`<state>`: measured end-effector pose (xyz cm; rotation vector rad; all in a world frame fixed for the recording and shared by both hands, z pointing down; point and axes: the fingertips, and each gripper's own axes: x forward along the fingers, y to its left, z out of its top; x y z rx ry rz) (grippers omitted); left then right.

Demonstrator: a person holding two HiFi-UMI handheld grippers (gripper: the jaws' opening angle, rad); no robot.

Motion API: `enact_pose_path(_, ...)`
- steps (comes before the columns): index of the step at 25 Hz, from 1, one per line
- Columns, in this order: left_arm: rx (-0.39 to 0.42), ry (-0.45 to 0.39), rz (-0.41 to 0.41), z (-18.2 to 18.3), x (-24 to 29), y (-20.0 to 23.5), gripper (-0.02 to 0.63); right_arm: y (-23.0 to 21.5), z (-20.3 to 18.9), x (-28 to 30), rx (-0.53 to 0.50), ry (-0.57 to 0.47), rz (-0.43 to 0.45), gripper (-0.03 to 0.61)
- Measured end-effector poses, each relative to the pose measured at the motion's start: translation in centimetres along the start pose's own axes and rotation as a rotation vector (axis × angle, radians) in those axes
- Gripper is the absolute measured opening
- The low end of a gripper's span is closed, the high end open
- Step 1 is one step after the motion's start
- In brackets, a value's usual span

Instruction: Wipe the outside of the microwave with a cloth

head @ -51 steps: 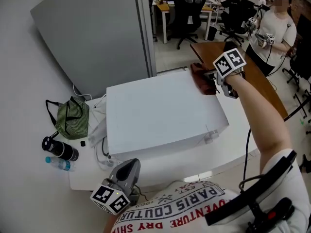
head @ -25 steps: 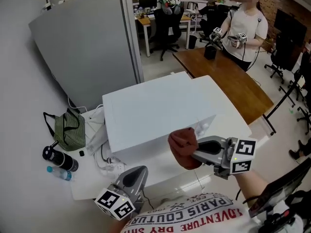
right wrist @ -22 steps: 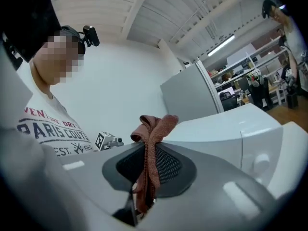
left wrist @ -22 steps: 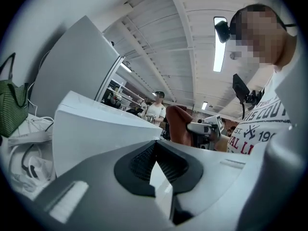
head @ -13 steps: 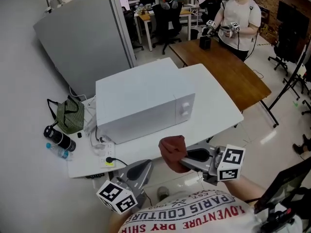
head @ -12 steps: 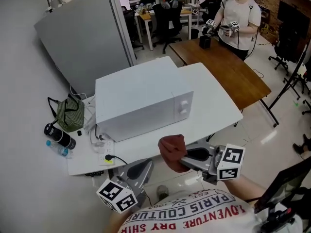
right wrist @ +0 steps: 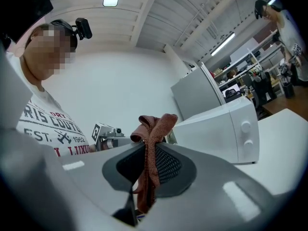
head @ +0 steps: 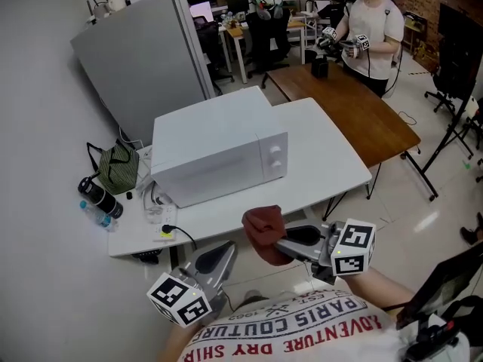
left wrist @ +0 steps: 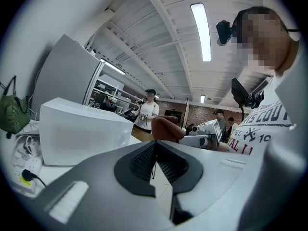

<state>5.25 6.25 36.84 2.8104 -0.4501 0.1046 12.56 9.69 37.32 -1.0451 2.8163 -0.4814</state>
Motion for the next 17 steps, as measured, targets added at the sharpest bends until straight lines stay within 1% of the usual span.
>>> enact_pose_path(5, 0.012, -0.005, -0.005, 0.54, 0.16, -0.52, 0.002, 0.25, 0.24, -0.27, -0.006, -0.002, -0.001, 0.041)
enact_pose_path(10, 0.015, 0.002, -0.014, 0.35, 0.22, -0.6, 0.002, 0.45, 0.14, -0.35, -0.005, -0.009, -0.004, 0.041)
enact_pose_path(17, 0.011, 0.011, -0.029, -0.03, 0.74, -0.76, 0.002, -0.05, -0.04, -0.56, 0.03, -0.017, -0.011, 0.041)
